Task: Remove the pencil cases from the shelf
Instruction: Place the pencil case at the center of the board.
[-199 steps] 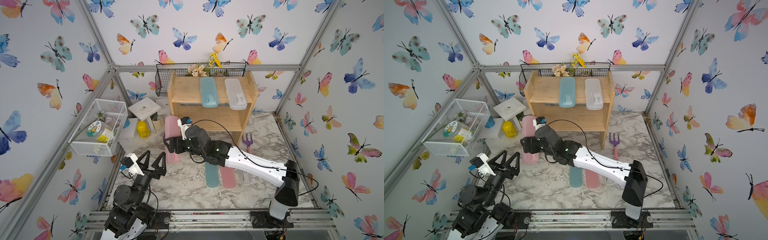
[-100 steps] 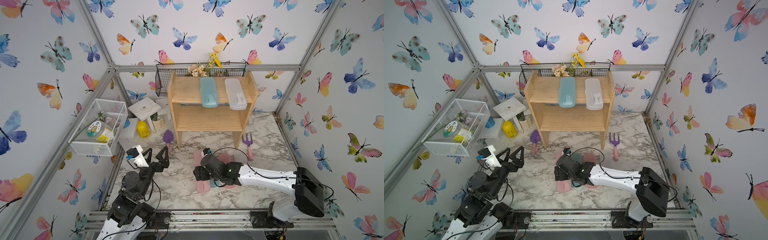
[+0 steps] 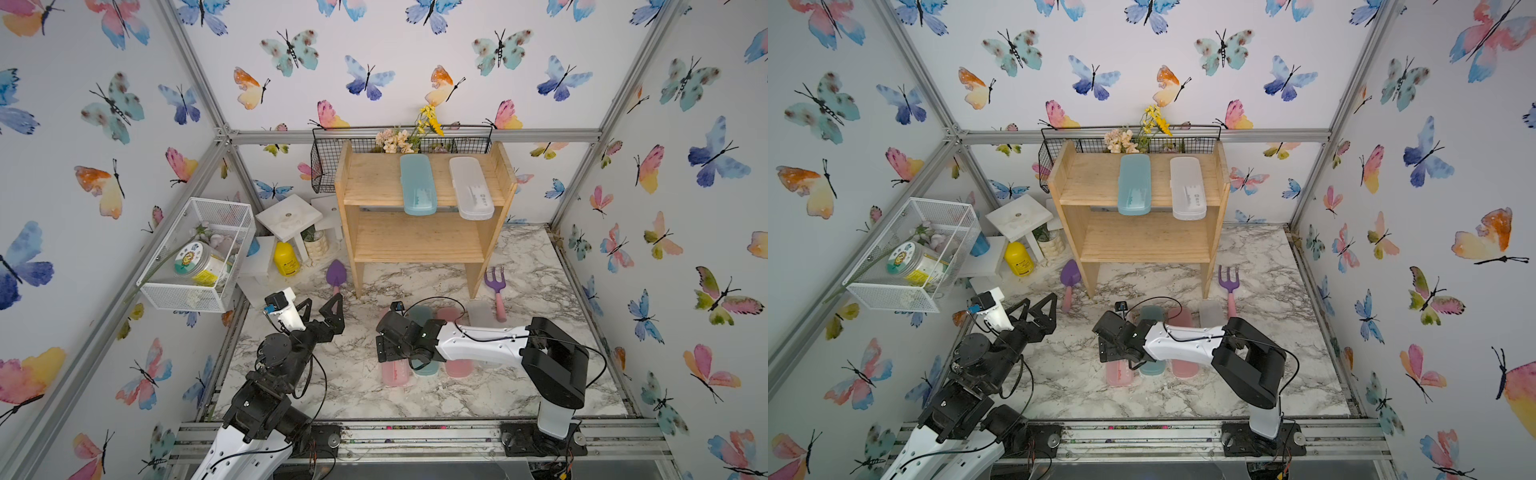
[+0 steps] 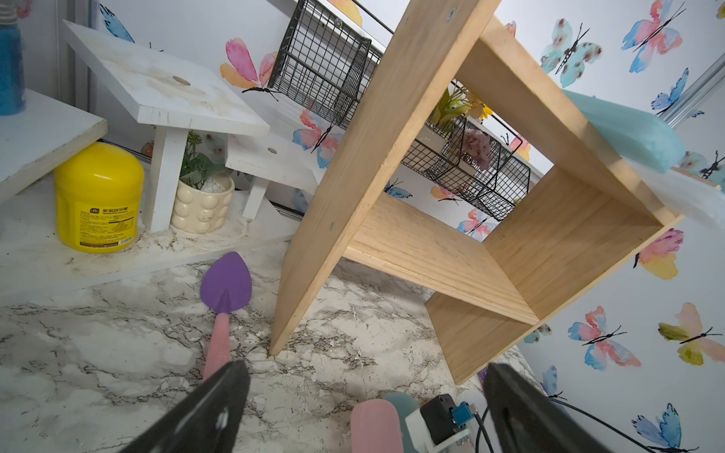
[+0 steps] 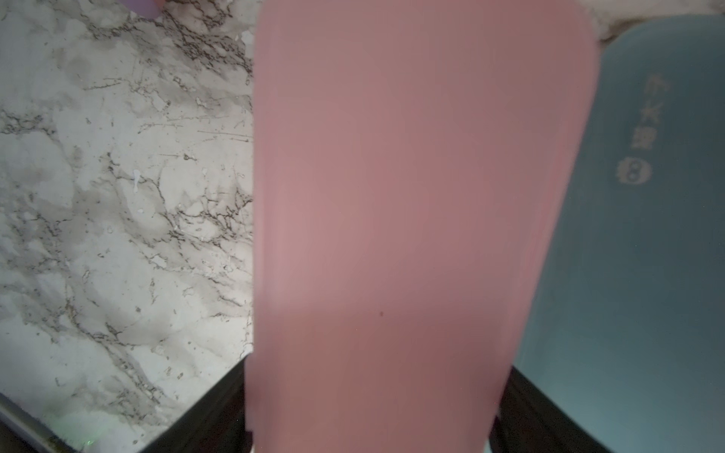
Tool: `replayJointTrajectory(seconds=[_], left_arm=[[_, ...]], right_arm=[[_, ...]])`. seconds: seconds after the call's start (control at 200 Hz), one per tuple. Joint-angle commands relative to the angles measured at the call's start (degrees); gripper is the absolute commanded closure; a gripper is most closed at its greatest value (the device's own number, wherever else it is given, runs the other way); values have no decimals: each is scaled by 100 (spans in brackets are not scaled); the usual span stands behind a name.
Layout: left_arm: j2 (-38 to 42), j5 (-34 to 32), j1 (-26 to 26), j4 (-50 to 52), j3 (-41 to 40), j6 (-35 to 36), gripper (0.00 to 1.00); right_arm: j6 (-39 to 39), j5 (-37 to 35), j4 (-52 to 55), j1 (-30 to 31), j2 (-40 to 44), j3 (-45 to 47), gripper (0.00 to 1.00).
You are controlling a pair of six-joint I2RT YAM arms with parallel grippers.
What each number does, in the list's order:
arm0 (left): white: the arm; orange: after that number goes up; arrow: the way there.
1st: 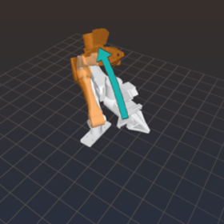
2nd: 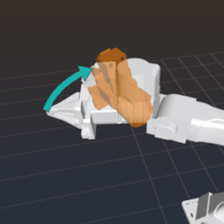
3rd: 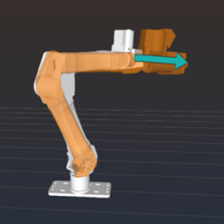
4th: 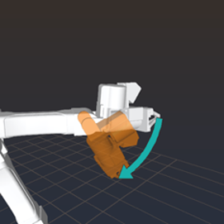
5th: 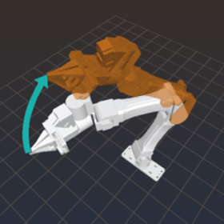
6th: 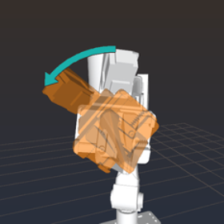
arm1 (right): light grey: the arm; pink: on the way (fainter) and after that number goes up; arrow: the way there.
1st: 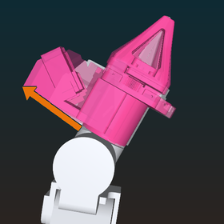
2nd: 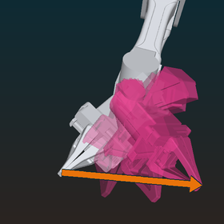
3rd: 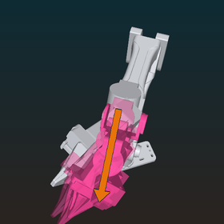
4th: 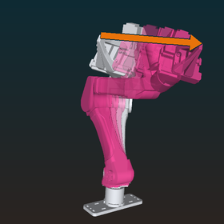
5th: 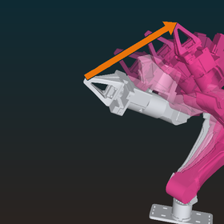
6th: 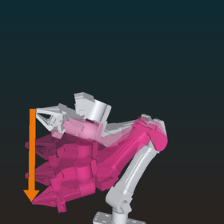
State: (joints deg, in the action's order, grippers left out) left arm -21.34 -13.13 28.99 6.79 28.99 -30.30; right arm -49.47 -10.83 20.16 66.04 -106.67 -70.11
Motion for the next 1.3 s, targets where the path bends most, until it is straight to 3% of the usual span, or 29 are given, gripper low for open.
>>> replayJointTrajectory(seconds=[0.0, 0.586, 0.776, 0.921, 1.016, 1.106, 1.216, 1.297], left_arm=[[-4, 172, 20, -37, -45, -94, 1], [-45, 196, 19, -19, -96, -134, 1], [-110, 196, 20, 33, 15, -160, 1], [-388, 205, 19, 145, 302, -230, 1], [-808, 535, 19, 120, 583, -389, 1], [-1319, 1243, 24, -220, 840, -942, 1], [-1956, 2602, 44, -1681, 971, -2002, 1], [-2428, 2857, 242, -2802, 1108, -2607, 1]], right_arm=[[63, -288, 312, -15, -195, -281, 12], [367, -279, 445, -373, -584, -662, 8], [551, -139, 146, -364, -53, -419, 5], [609, -443, 387, -364, 455, -302, 1], [707, -831, -146, -364, 1415, 505, 1], [747, -1540, -564, -364, 2448, 1375, 1], [860, -2159, -331, -493, 3408, 1804, 1], [860, -2219, 306, -839, 3758, 1712, 1]])
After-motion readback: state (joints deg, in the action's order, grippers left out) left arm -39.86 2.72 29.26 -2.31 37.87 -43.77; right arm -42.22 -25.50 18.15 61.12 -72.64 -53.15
